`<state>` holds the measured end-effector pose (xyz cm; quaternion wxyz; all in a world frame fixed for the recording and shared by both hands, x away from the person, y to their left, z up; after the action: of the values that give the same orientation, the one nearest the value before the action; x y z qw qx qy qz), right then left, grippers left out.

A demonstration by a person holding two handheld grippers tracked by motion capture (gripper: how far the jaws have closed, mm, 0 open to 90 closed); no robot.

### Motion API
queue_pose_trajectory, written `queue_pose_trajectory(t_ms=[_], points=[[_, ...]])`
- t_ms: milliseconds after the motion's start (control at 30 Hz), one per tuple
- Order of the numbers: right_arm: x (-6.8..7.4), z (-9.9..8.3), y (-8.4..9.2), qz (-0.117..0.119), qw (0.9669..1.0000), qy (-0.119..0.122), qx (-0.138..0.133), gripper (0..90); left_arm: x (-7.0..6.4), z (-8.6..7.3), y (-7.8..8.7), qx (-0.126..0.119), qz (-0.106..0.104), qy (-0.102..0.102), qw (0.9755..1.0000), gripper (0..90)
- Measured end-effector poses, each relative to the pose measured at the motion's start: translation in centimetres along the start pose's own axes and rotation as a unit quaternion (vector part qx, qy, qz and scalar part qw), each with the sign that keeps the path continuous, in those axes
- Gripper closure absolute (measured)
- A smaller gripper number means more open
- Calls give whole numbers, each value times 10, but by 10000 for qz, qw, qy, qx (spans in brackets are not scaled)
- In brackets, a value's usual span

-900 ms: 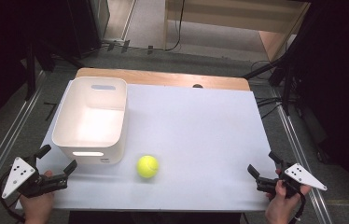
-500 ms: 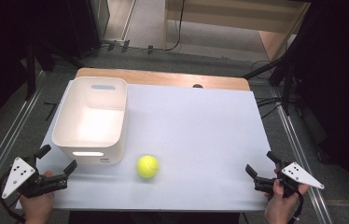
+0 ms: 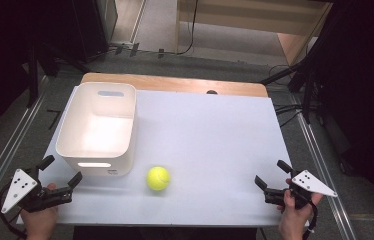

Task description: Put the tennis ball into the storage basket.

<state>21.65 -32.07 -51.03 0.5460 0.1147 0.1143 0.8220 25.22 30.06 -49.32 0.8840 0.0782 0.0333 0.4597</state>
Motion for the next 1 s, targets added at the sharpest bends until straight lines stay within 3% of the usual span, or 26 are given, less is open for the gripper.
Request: queue_pose_trajectory(t_ms=[267,533,1000], points=[[18,12,-7,294,9993,187,148,0,0,0,-1,16,7,-28,10000,0],[26,15,-13,512,9980,183,333,0,-1,0,-1,38,-5,-39,10000,0],[38,23,-22,577,9962,320,577,0,-1,0,-1,38,-10,-40,10000,0]])
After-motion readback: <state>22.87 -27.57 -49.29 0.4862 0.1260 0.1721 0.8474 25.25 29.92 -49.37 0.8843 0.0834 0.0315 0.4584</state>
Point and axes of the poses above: each handheld gripper's, and its own axes: y roughly backward along the jaws, z roughly out of its top, x roughly to its left, the point moved 4 cm from there along -y, roughly forward along the jaws, and after that the axes turned 4 degrees about -z, right-handed, at the moved point
